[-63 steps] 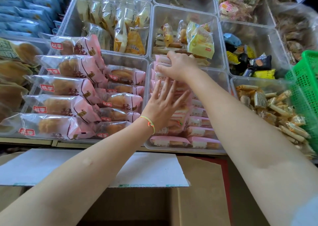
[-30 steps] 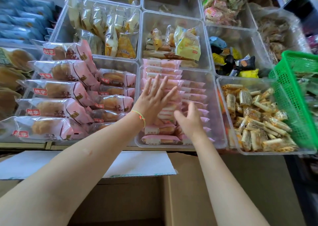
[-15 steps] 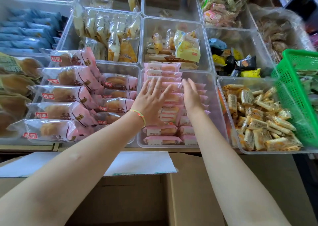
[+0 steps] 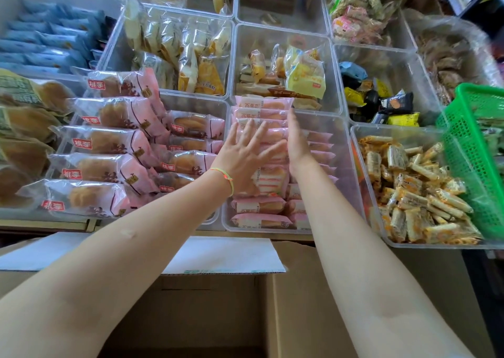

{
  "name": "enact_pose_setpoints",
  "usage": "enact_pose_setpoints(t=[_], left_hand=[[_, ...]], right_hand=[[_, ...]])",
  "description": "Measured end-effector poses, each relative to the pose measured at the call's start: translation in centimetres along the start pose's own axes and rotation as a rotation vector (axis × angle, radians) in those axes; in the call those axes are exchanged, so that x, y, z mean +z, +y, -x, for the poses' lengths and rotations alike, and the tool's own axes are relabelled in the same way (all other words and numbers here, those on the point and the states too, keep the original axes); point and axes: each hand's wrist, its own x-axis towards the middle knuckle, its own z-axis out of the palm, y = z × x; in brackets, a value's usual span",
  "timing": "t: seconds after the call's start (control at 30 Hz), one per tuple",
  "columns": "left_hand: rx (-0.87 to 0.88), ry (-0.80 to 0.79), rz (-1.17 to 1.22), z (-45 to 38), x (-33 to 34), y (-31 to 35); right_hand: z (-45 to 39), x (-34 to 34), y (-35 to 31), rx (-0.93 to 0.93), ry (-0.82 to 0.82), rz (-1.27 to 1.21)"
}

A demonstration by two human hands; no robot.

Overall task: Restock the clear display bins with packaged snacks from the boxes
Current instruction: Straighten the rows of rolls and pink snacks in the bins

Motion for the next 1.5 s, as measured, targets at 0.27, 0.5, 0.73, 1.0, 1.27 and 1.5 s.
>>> enact_pose_setpoints(t=[0.27, 0.5, 0.73, 1.0, 1.27, 1.5], left_hand=[[0.020, 0.038, -0.026, 0.0, 0.1, 0.7], [0.039, 0.152, -0.074, 0.1, 0.8, 2.2], [0.030, 0.216, -0.061, -0.7, 1.4, 1.5], [-0.043, 0.158, 0.080, 0.5, 1.1, 2.1], [-0.067, 0.127, 0.232, 2.3, 1.2, 0.4], [-0.125, 0.078, 0.165, 3.0, 0.8, 0.3]], right_hand=[[-2.5, -1.0, -0.9, 0.013, 0.019, 0.036], [-2.3, -1.4, -0.4, 0.055, 0.030, -0.064], [-2.3, -2.6, 1.1, 0.029, 0.014, -0.247], [1.5, 0.2, 5.4, -0.025, 0.046, -0.137], [1.0, -2.6, 4.5, -0.142, 0.276, 0.040], [0.2, -1.1, 1.9, -0.143, 0.364, 0.158]])
